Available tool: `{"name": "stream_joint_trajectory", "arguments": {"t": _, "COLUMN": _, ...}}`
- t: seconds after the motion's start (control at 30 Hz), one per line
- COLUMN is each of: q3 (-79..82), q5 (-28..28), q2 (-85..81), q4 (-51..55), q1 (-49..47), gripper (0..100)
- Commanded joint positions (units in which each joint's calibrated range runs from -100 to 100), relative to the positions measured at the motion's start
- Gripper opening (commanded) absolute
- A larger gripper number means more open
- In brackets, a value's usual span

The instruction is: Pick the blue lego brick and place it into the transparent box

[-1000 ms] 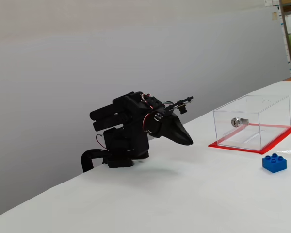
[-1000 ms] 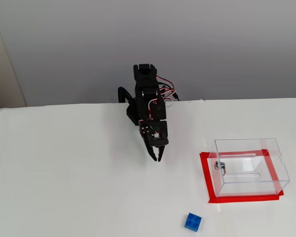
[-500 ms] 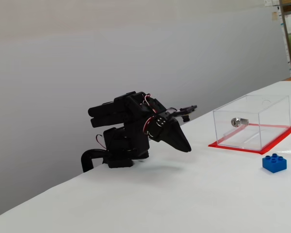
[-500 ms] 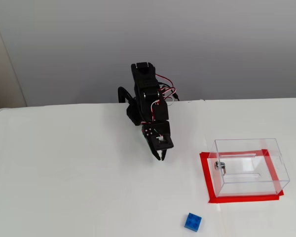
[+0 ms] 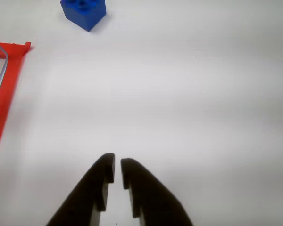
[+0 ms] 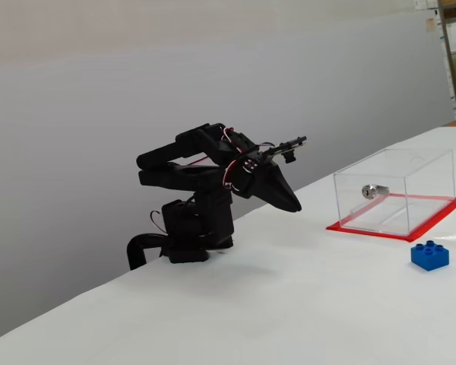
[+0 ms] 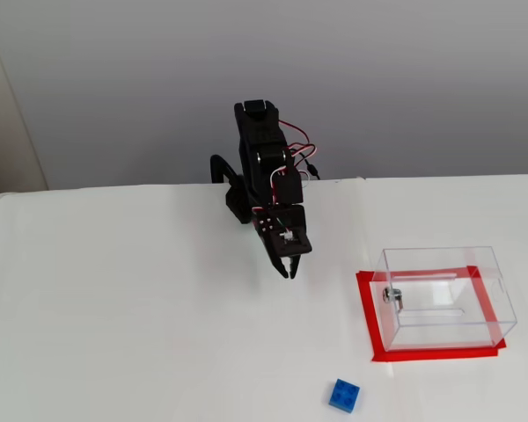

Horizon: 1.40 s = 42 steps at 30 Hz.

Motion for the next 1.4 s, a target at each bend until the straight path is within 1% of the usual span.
{"name": "stream_joint_trajectory", "arguments": {"t": 0.0, "q3": -8.7, "q5": -0.1, "q2": 0.9, "q4": 2.2, "q1": -0.1, "gripper": 2}}
{"name": "stream_joint_trajectory", "arguments": {"t": 0.17, "q3": -17.3, "q5": -0.1, "q2": 5.2, "q4": 7.7, "q1": 0.2, "gripper": 2}}
{"name": "stream_joint_trajectory", "arguments": {"t": 0.37, "q3": -28.5, "q5": 0.3, "q2": 17.8, "q4": 12.2, "q1": 0.2, "gripper": 2}}
{"name": "stream_joint_trajectory", "arguments": {"t": 0.4, "q3": -32.3, "q5": 0.3, "q2": 21.6, "q4": 12.5, "q1": 1.1, "gripper": 2}}
{"name": "stream_joint_trajectory", "arguments": {"t": 0.67, "q3": -42.9, "q5": 0.4, "q2": 32.3, "q4": 11.5, "q1": 5.0, "gripper": 2}}
{"name": "stream_joint_trajectory", "arguments": {"t": 0.77, "q3": -44.3, "q5": 0.4, "q2": 37.5, "q4": 7.5, "q1": 7.2, "gripper": 2}}
{"name": "stream_joint_trajectory", "arguments": {"t": 1.0, "q3": -45.9, "q5": -0.1, "q2": 44.5, "q4": 2.2, "q1": 7.0, "gripper": 2}}
{"name": "stream_joint_trajectory", "arguments": {"t": 1.1, "q3": -48.5, "q5": -0.1, "q2": 48.3, "q4": 2.2, "q1": 6.9, "gripper": 7}}
{"name": "stream_joint_trajectory", "arguments": {"t": 1.2, "q3": -51.1, "q5": 0.3, "q2": 52.2, "q4": 2.2, "q1": 5.7, "gripper": 15}}
{"name": "stream_joint_trajectory", "arguments": {"t": 1.27, "q3": -53.1, "q5": 0.3, "q2": 54.7, "q4": 2.2, "q1": 4.9, "gripper": 18}}
{"name": "stream_joint_trajectory", "arguments": {"t": 1.37, "q3": -56.3, "q5": 0.4, "q2": 58.9, "q4": 2.2, "q1": 4.0, "gripper": 19}}
